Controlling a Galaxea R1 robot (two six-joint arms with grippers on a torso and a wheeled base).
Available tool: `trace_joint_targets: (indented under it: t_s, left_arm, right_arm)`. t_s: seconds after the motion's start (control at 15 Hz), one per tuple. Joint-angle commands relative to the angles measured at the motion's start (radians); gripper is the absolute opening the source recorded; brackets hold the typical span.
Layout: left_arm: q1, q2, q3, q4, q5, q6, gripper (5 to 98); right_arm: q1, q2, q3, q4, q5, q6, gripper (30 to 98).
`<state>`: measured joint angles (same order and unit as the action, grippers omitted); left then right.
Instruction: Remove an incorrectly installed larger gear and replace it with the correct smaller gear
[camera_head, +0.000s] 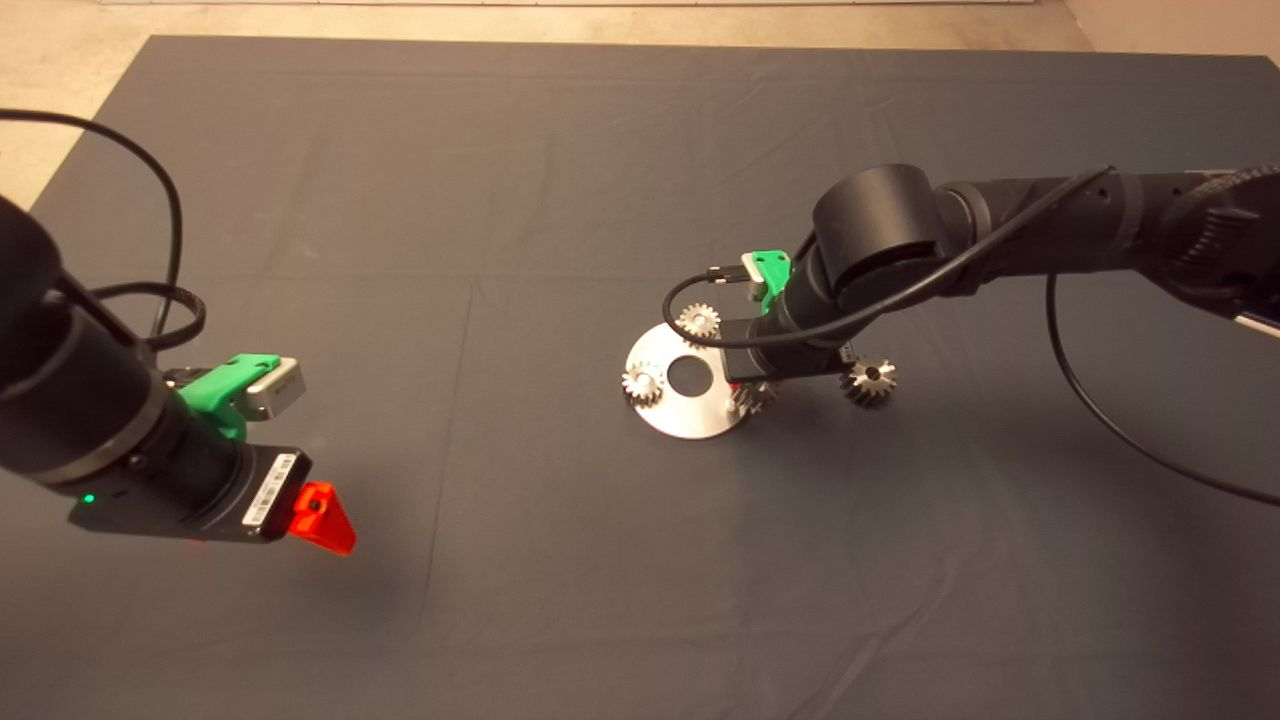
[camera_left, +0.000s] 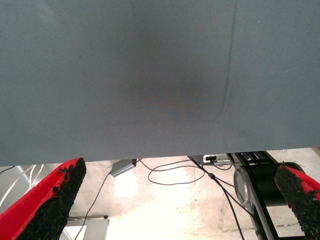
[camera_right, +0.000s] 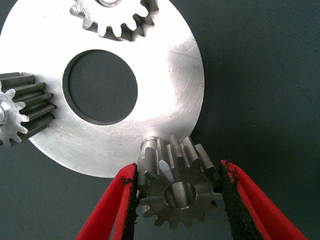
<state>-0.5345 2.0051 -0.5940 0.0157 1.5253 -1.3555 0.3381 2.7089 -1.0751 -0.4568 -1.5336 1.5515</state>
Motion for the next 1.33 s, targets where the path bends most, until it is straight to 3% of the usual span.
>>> trace_joint_targets:
  t_s: [0.0, 0.47, 1.27]
  left_arm:
    - [0.002, -0.002, 0.004, 0.009, 0.091, 0.001, 98.2]
    - [0.002, -0.005, 0.004, 0.009, 0.09, 0.001, 98.2]
    - [0.002, -0.002, 0.002, 0.009, 0.09, 0.001, 98.2]
  right_arm:
    - [0.03, -0.001, 0.017, -0.033, -0.124, -0.001, 40.5]
    - [0.029, 0.039, -0.003, -0.029, -0.124, -0.002, 40.5]
    - [0.027, 0.039, -0.006, -0.036, -0.124, -0.005, 40.5]
